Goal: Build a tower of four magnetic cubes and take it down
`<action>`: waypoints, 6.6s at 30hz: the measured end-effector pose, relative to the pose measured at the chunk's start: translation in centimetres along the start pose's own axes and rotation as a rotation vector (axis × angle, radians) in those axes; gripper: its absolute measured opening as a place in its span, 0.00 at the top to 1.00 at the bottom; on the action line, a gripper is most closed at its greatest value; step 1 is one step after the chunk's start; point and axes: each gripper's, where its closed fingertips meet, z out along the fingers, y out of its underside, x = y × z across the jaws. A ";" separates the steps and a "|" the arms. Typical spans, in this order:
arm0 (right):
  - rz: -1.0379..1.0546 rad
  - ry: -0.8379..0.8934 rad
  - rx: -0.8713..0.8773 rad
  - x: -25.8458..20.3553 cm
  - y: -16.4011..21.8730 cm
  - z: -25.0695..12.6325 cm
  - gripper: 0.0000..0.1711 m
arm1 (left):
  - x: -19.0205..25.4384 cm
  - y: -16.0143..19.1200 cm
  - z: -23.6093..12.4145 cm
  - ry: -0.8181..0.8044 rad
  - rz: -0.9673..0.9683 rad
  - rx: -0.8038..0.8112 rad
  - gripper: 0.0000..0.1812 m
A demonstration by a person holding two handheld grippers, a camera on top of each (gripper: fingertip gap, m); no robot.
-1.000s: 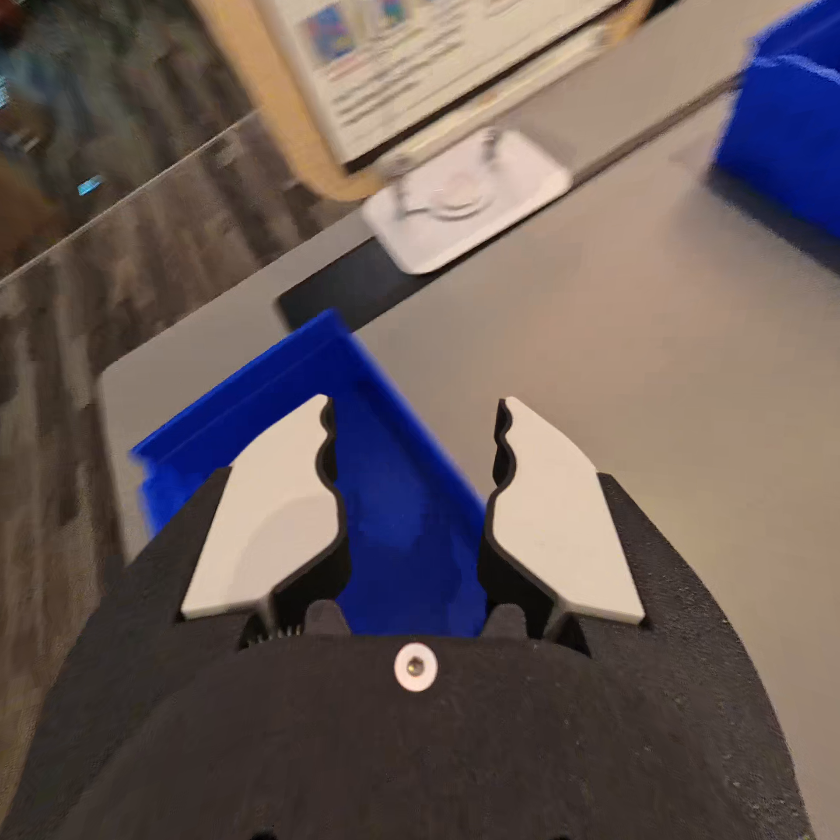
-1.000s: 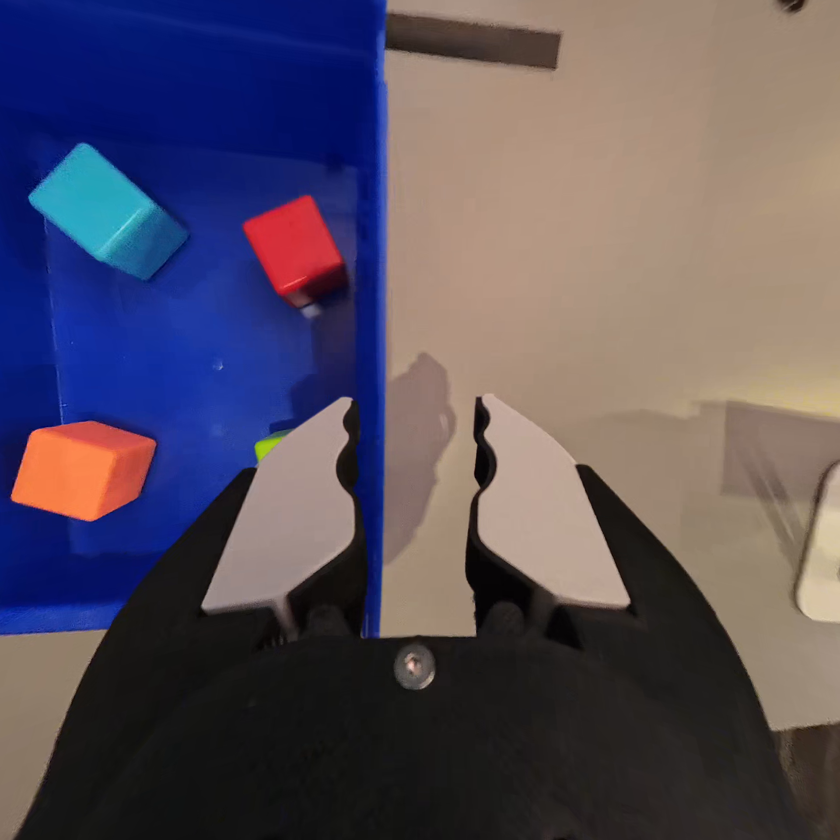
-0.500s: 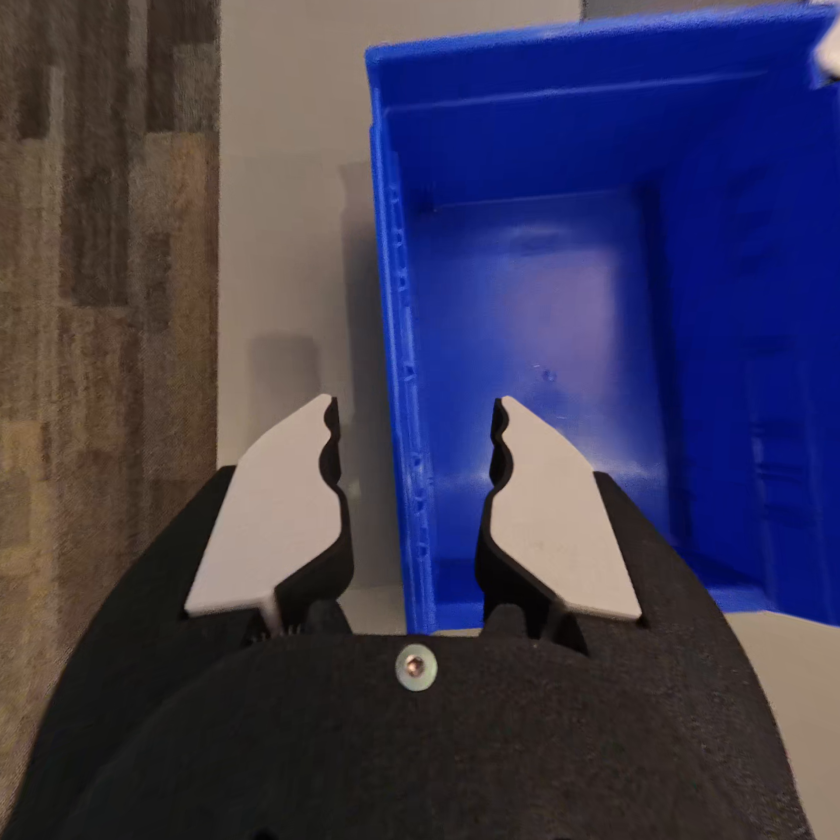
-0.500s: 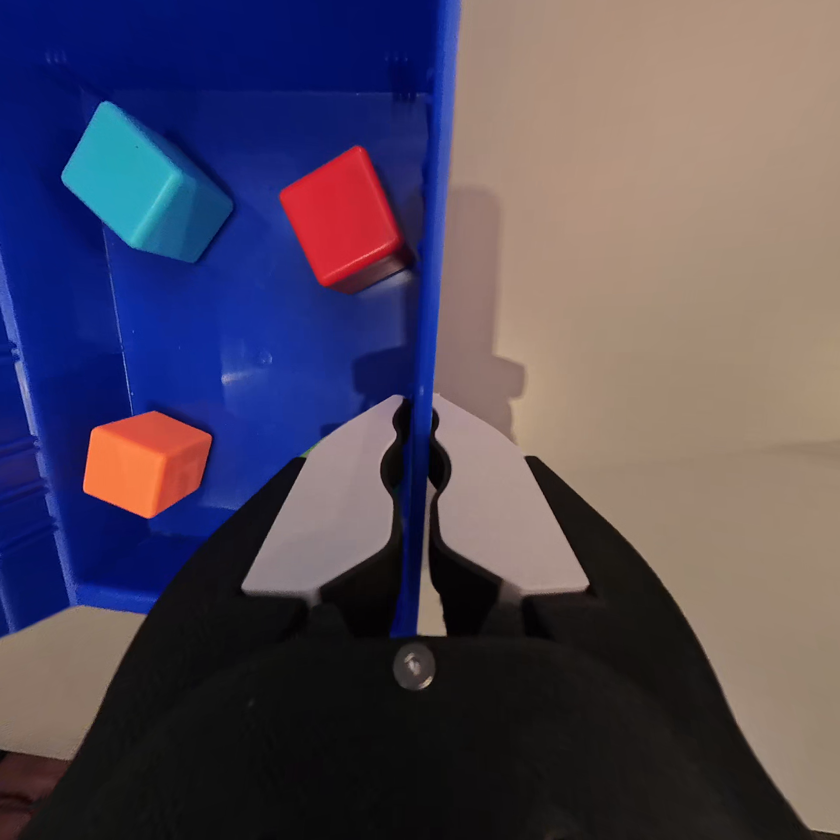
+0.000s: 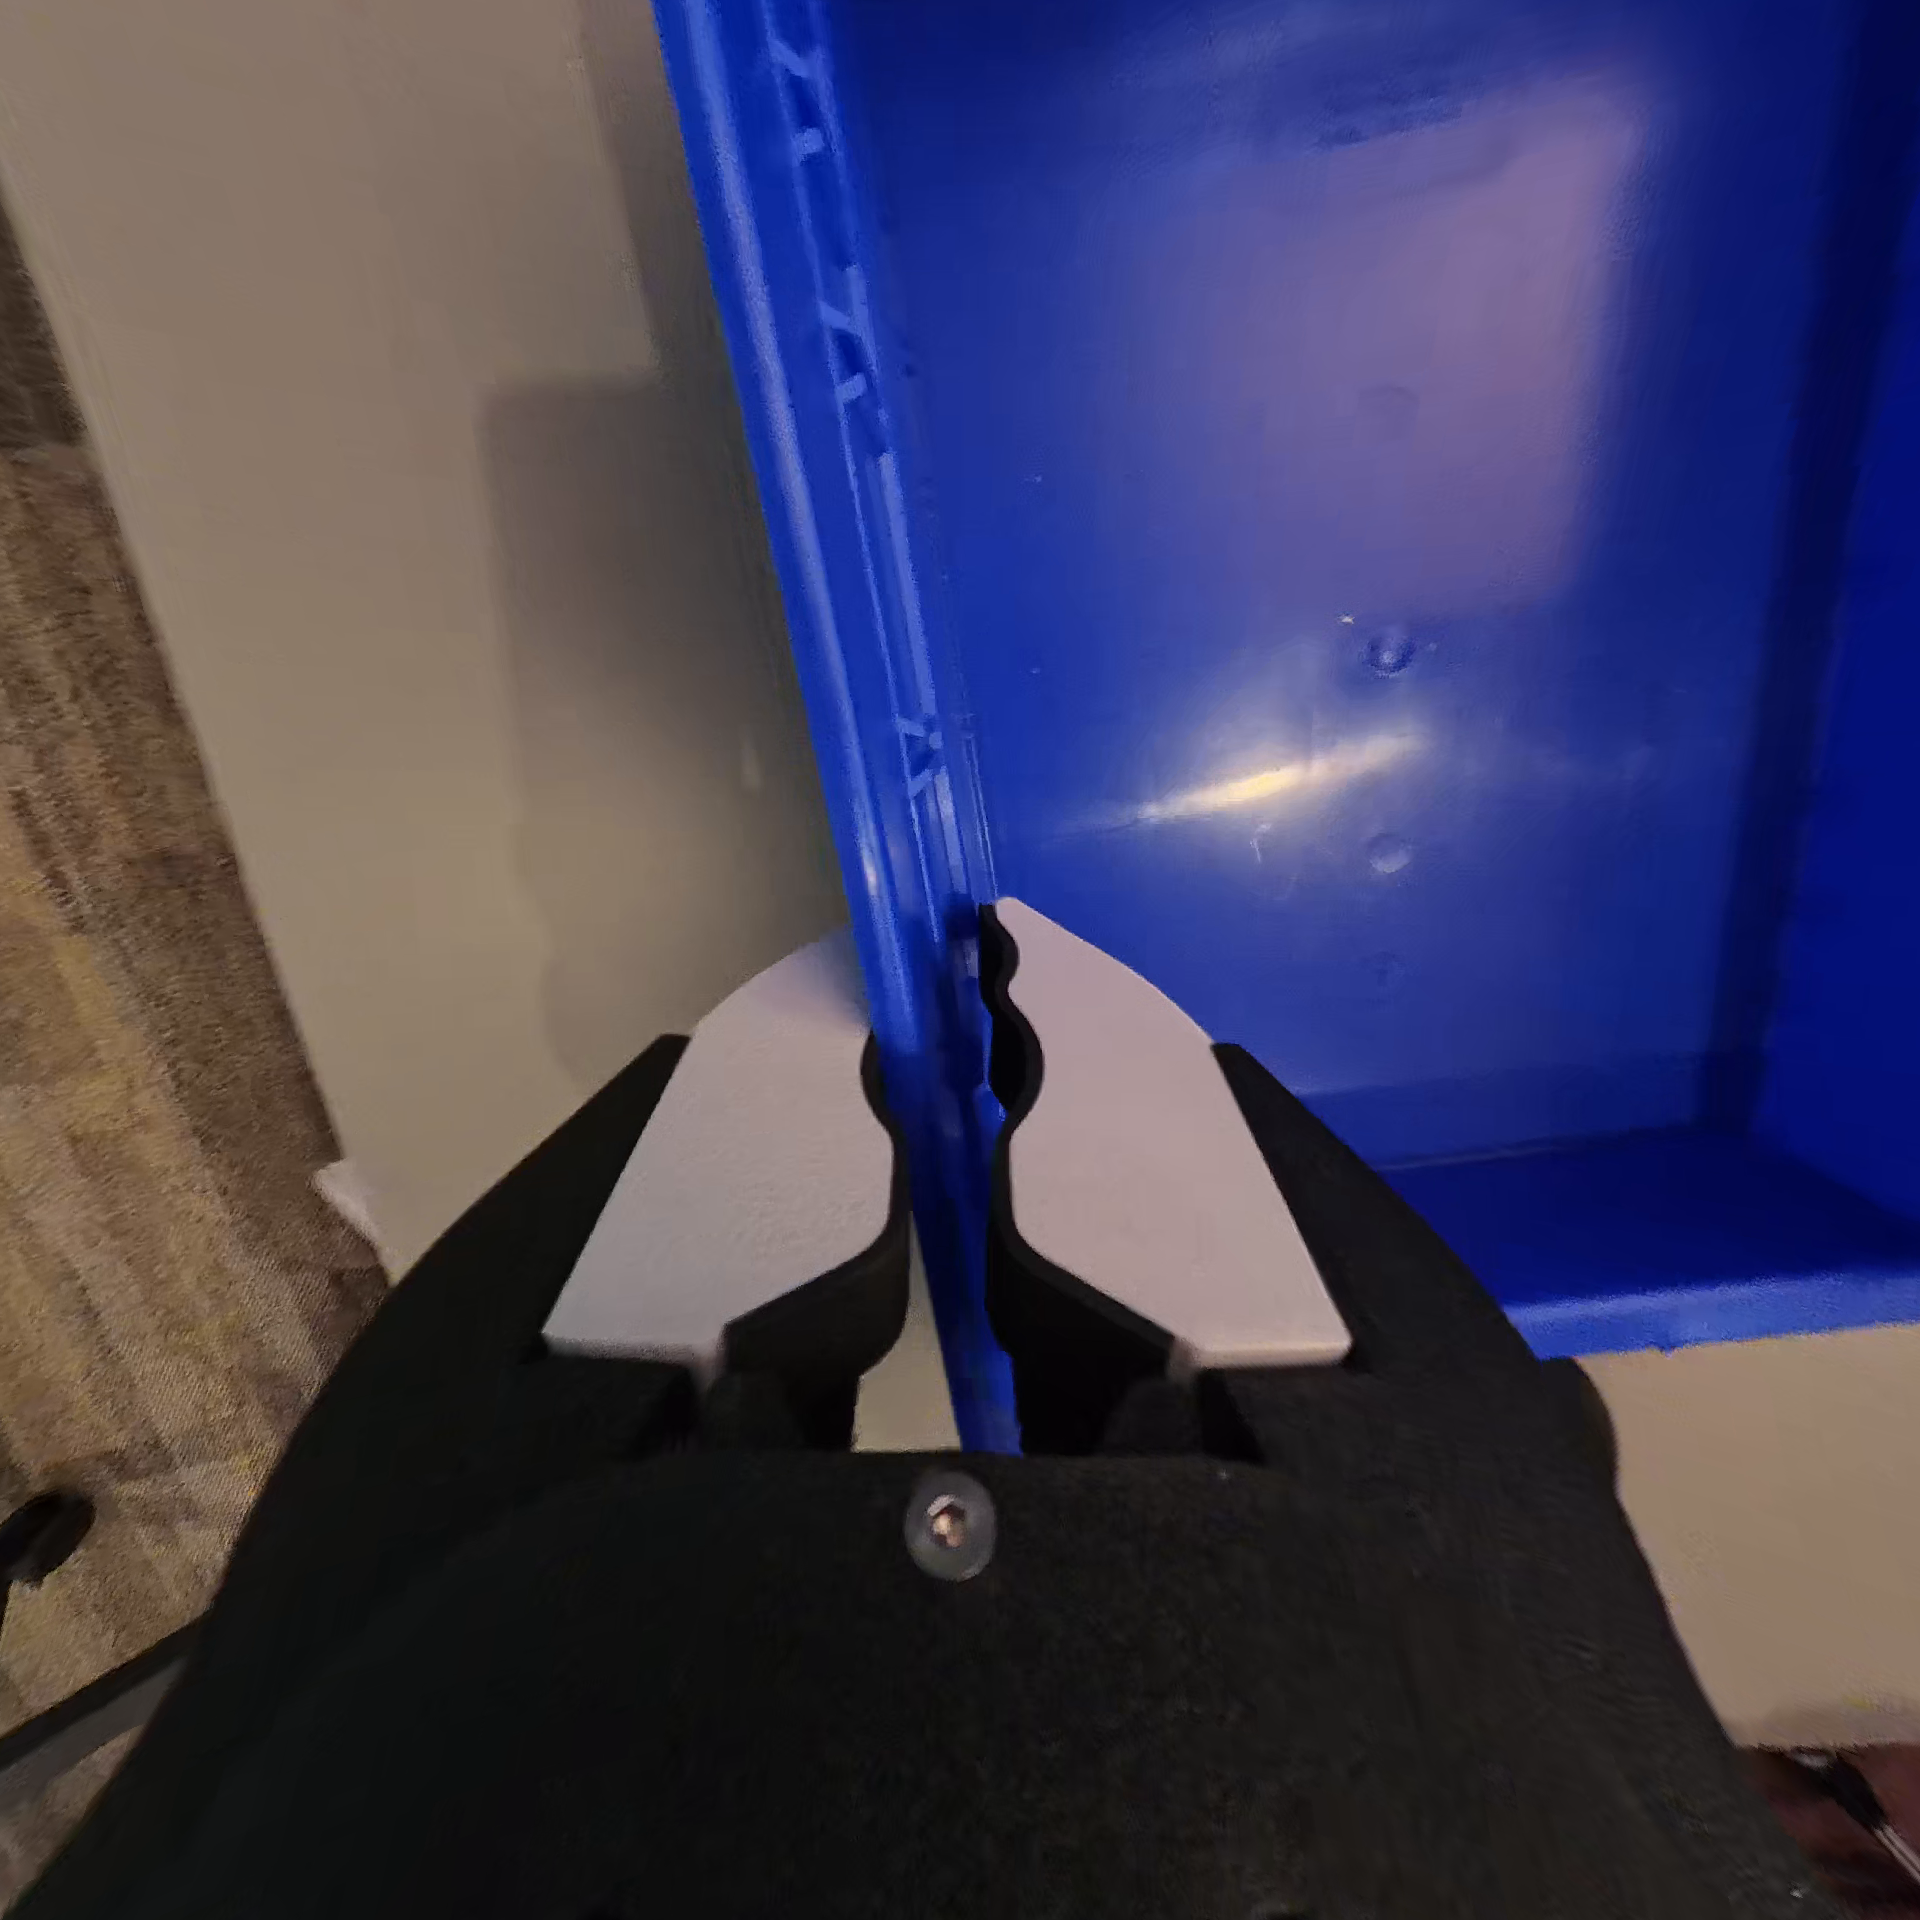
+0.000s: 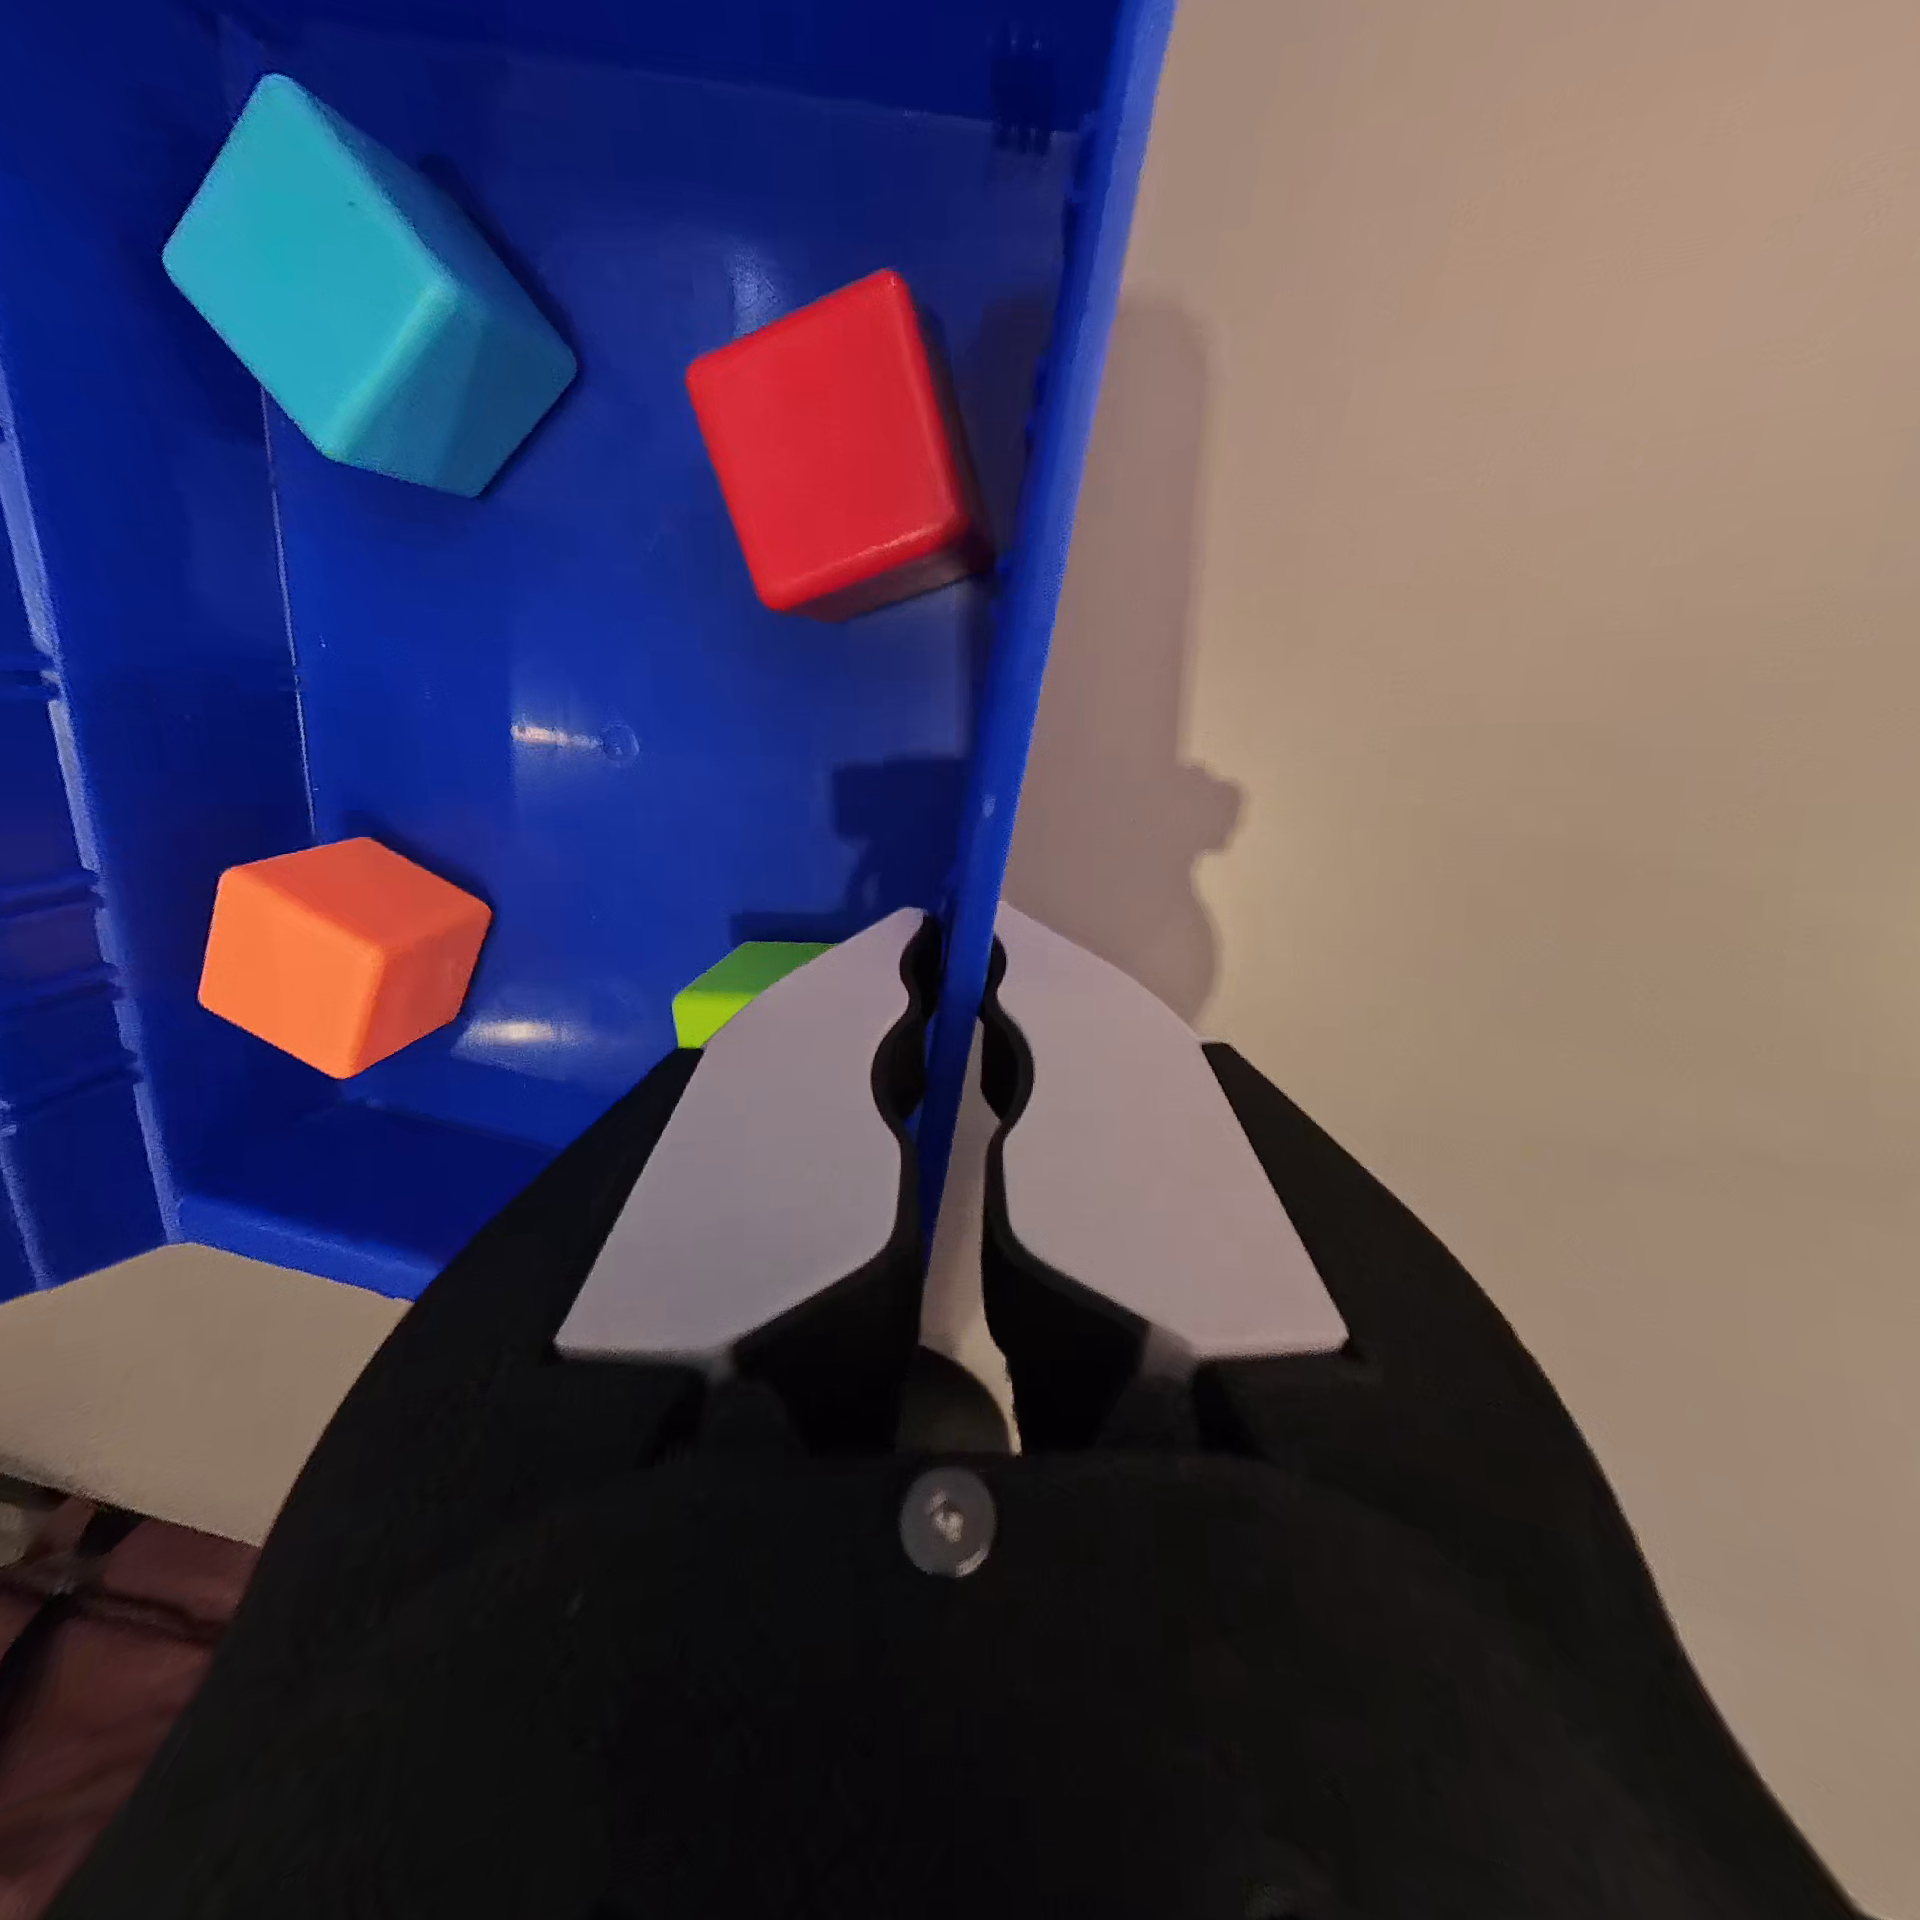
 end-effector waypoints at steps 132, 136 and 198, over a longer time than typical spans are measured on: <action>-0.707 -0.339 0.119 -63.8 -13.9 6.7 0.76 | -10.5 4.9 -10.6 0.052 -0.351 0.436 0.59; -0.658 -0.119 0.402 -53.3 -13.5 -0.3 0.67 | -9.7 4.4 -8.2 0.123 -0.361 0.366 0.65; 0.111 -0.074 0.084 7.1 -0.9 0.6 0.95 | 1.3 -2.0 1.3 -0.147 0.195 -0.002 0.85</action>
